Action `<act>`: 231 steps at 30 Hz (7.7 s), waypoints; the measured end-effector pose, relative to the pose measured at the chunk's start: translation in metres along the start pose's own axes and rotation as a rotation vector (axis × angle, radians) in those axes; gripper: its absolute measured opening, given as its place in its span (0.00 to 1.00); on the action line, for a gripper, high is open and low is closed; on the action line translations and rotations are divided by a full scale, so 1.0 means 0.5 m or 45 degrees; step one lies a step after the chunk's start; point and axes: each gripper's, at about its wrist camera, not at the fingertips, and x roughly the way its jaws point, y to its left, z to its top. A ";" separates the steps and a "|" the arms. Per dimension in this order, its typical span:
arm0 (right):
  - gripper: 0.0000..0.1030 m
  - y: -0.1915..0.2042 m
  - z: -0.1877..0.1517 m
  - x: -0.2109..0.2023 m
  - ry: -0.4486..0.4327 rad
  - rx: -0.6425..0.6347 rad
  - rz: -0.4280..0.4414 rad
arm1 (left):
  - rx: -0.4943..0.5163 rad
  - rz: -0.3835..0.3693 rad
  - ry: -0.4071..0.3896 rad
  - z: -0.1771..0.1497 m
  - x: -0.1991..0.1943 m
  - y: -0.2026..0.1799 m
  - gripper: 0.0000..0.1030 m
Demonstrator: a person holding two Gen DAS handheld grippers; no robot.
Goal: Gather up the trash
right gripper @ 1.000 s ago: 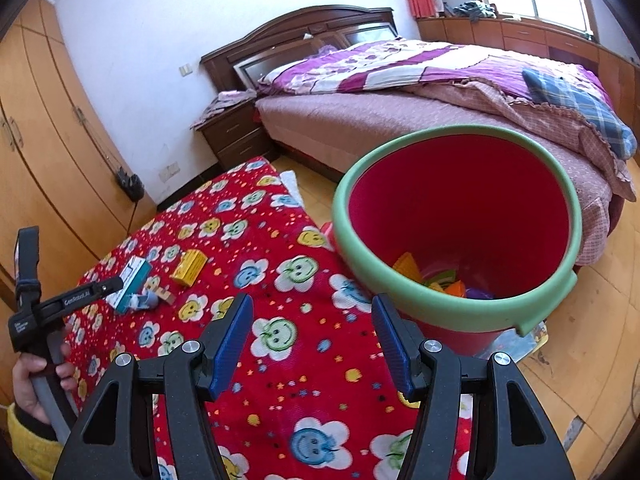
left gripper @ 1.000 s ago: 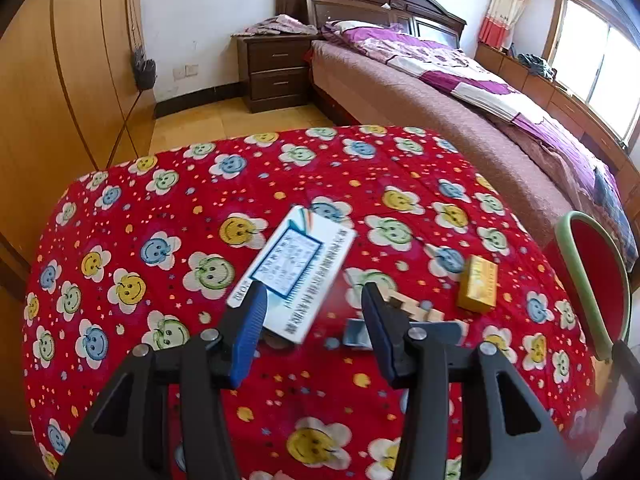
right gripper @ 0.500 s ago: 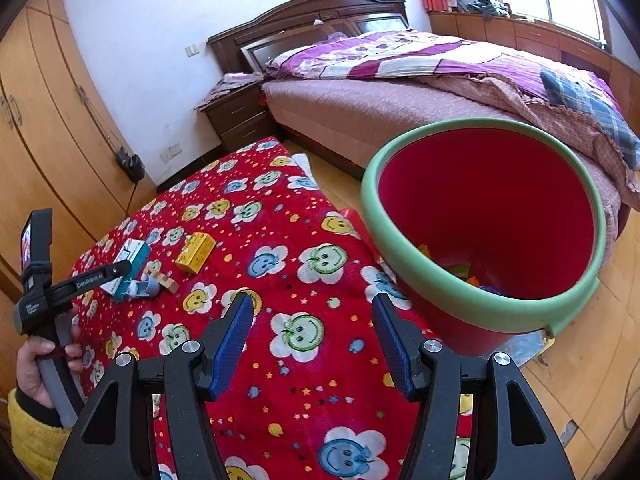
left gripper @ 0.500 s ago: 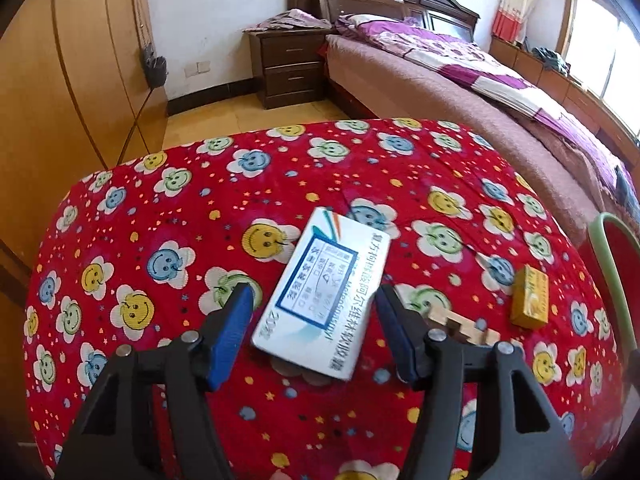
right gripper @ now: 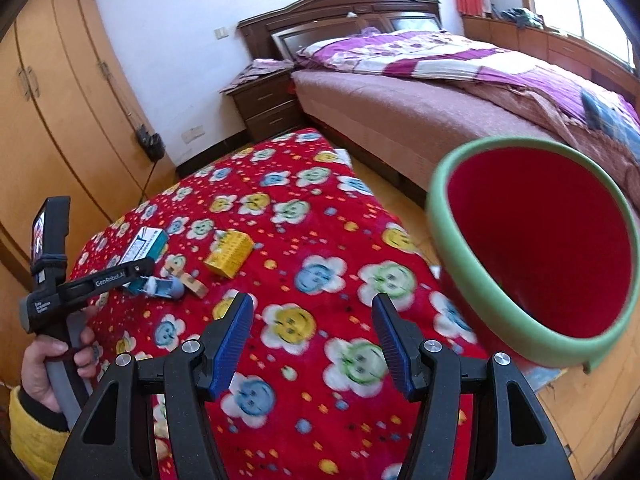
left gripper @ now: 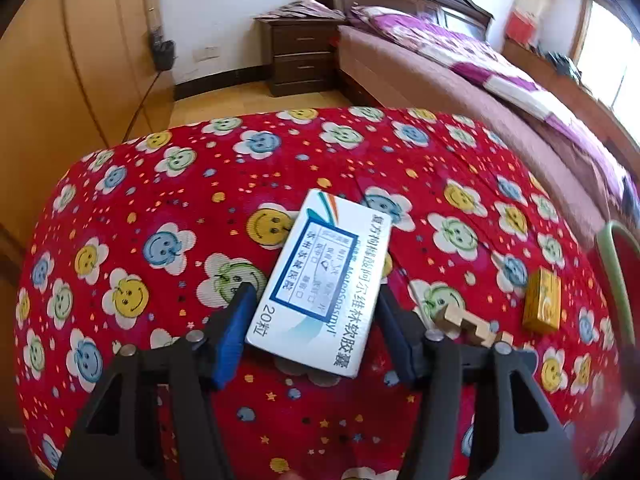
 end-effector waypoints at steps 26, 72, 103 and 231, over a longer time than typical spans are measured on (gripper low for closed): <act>0.30 0.116 0.037 0.172 0.080 -0.097 0.001 | -0.114 0.009 -0.072 -0.027 -0.024 0.011 0.58; 0.28 -0.234 -0.061 -0.154 -0.234 0.242 -0.125 | 0.186 -0.361 -0.117 -0.102 -0.209 -0.280 0.58; 0.30 -0.415 -0.073 -0.188 -0.344 0.429 -0.121 | 0.422 -0.523 -0.083 -0.129 -0.193 -0.556 0.57; 0.54 -0.153 -0.093 -0.117 -0.069 0.232 -0.024 | 0.106 -0.212 0.031 -0.077 -0.056 -0.127 0.69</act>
